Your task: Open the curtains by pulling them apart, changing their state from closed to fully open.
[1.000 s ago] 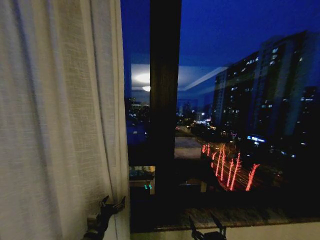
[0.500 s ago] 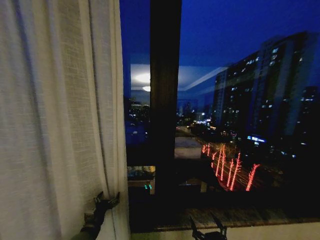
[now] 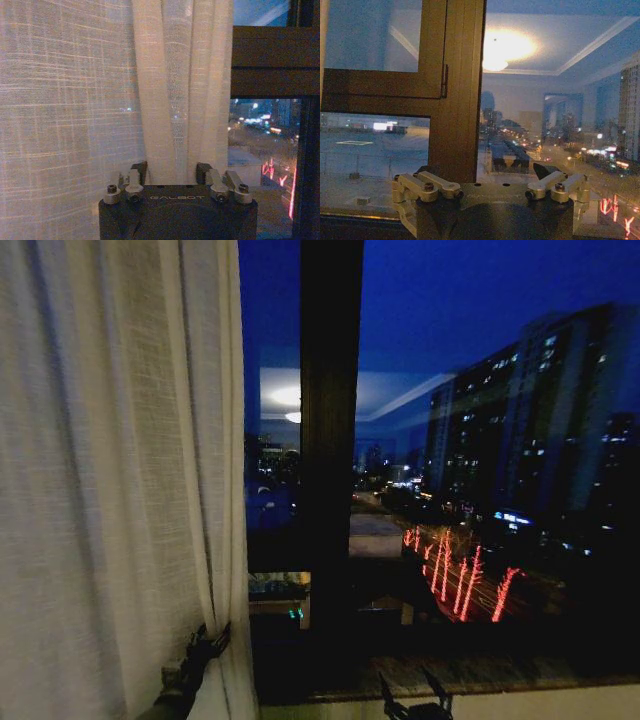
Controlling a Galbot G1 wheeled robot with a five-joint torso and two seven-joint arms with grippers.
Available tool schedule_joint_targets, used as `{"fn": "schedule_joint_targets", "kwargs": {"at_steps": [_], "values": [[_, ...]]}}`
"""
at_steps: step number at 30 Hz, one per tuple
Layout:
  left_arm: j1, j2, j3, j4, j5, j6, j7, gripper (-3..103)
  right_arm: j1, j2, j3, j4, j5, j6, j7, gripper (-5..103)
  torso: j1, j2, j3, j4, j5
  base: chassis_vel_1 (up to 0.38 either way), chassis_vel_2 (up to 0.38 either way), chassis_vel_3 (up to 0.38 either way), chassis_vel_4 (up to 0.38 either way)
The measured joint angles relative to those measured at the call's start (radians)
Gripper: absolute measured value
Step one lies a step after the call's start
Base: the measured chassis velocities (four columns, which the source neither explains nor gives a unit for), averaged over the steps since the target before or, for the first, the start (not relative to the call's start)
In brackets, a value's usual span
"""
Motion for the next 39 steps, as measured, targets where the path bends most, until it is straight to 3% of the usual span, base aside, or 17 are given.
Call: {"fn": "schedule_joint_targets", "kwargs": {"at_steps": [13,18,29,39], "values": [[0.015,-0.001,-0.015,-0.004,-0.001,-0.002,0.010,2,0.009,0.000,-0.002,-0.005,0.005,-0.003,0.001,100,0.000,0.000,0.000,-0.0001,0.0000,0.000,0.000,0.000,0.000],[0.031,-0.003,-0.032,-0.012,-0.004,-0.002,0.023,0,0.012,0.000,-0.003,-0.005,0.008,-0.006,0.012,100,0.000,0.000,0.000,-0.0001,0.0000,0.000,0.000,0.000,0.000],[0.129,-0.013,-0.156,-0.072,-0.031,-0.036,0.136,0,0.029,0.000,-0.011,-0.015,0.038,-0.007,0.034,100,0.000,0.000,0.000,0.0001,0.0001,0.000,0.000,0.000,0.000],[0.141,-0.011,-0.159,-0.089,-0.032,-0.030,0.137,0,0.045,0.000,-0.010,-0.021,0.042,-0.011,0.037,100,0.000,0.000,0.000,-0.0001,0.0001,0.000,0.000,0.000,0.000]]}}
